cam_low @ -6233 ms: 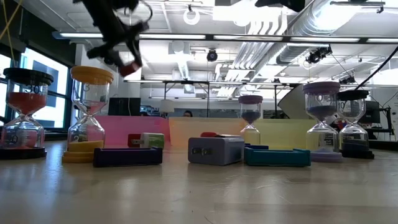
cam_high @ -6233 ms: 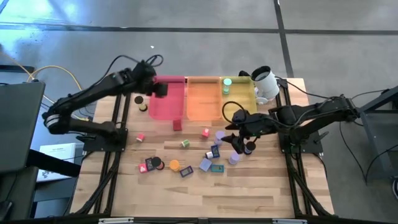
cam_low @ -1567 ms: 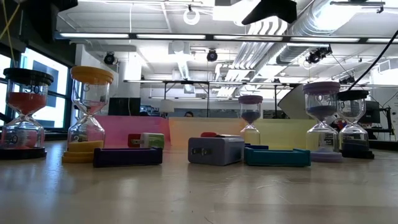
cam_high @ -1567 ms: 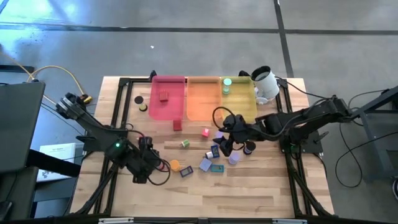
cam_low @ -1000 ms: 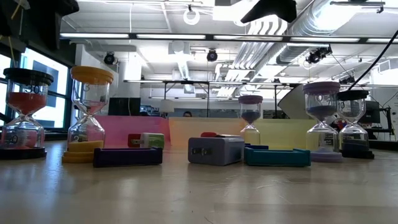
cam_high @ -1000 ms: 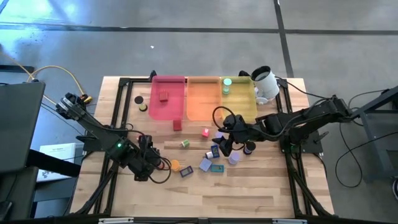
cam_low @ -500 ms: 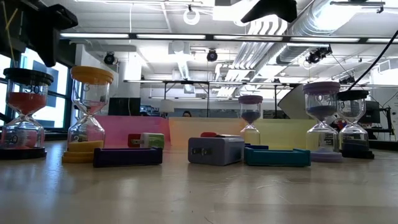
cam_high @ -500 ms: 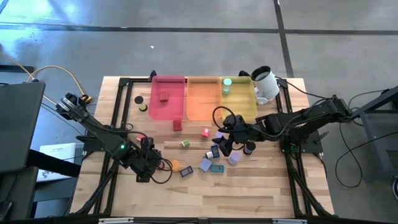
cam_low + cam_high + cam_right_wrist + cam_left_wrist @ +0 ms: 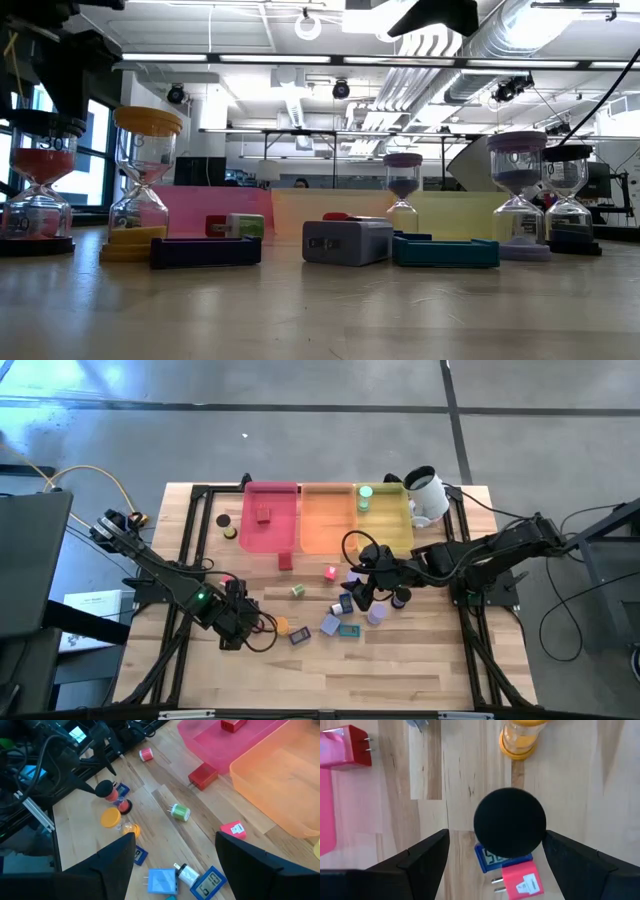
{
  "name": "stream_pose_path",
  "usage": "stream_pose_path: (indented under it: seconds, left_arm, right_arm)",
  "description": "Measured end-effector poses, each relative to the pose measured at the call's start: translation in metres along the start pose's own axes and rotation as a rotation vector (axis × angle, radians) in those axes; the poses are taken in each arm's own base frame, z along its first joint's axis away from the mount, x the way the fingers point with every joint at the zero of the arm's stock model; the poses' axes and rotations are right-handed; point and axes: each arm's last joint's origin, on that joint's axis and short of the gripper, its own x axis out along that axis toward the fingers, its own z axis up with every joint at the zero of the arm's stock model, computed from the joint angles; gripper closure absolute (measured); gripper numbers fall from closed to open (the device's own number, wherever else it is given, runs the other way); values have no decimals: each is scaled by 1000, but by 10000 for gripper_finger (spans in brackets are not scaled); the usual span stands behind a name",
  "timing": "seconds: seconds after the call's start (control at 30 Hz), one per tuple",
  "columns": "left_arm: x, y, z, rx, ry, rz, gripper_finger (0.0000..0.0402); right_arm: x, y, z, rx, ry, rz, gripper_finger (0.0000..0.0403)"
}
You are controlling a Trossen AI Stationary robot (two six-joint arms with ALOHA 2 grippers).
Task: Pick & Place Office items
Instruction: Put the bottom left black hourglass into the yellow bin
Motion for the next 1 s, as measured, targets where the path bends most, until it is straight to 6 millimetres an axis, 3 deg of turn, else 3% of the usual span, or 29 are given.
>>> stream_pose_path:
  seconds: [0.47,0.6,0.83,1.0]
  left_arm:
    - [25,-2,-3,12,-85,-61,94]
    - [31,1,-5,17,-79,-52,120]
    - [33,6,-3,1,-74,-40,201]
    - [33,6,-3,7,-75,-42,202]
  right_arm:
    - [0,0,0,37,-3,-3,140]
    - [0,0,0,38,0,0,140]
    - [0,0,0,56,17,15,140]
    - [0,0,0,48,17,16,140]
